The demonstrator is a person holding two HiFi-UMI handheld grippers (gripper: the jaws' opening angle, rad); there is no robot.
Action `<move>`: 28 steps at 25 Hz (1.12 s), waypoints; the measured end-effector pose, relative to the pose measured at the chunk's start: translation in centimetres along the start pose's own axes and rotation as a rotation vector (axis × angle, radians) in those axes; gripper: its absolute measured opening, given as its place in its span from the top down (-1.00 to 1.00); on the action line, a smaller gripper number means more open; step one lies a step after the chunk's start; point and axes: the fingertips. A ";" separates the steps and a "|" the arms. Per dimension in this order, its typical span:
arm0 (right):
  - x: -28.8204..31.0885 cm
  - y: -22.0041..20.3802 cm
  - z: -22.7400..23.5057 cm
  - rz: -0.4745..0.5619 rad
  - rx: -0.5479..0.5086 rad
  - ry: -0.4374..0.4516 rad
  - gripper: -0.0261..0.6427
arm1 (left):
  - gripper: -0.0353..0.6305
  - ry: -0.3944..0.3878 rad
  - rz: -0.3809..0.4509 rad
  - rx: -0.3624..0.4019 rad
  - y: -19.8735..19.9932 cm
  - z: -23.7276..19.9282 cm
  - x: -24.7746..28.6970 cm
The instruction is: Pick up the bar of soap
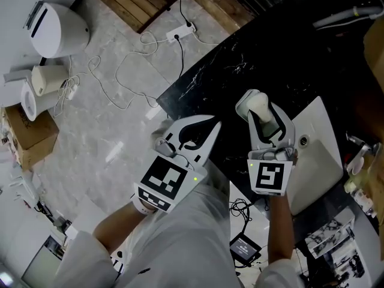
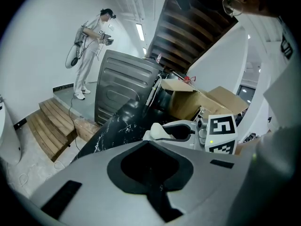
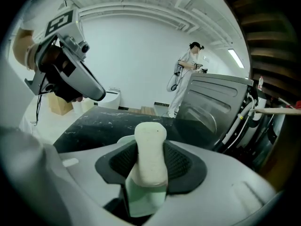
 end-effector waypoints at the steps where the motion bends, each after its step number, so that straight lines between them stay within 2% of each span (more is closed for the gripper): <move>1: -0.1 0.2 0.1 0.010 0.011 -0.003 0.35 | 0.88 0.001 0.000 0.002 0.1 0.0 -0.1; 16: -3.1 3.9 0.8 0.154 0.099 -0.035 0.36 | 0.88 0.002 0.035 0.049 2.2 1.0 -1.8; 28: -7.1 8.7 1.4 0.346 0.231 -0.088 0.37 | 0.88 0.019 0.073 0.080 4.6 2.0 -4.1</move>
Point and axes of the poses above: the fingertips, and each gripper's own axes: x forward along the fingers, z to its right, y out of its top, and after that the axes turned 6 degrees about x, right-handed
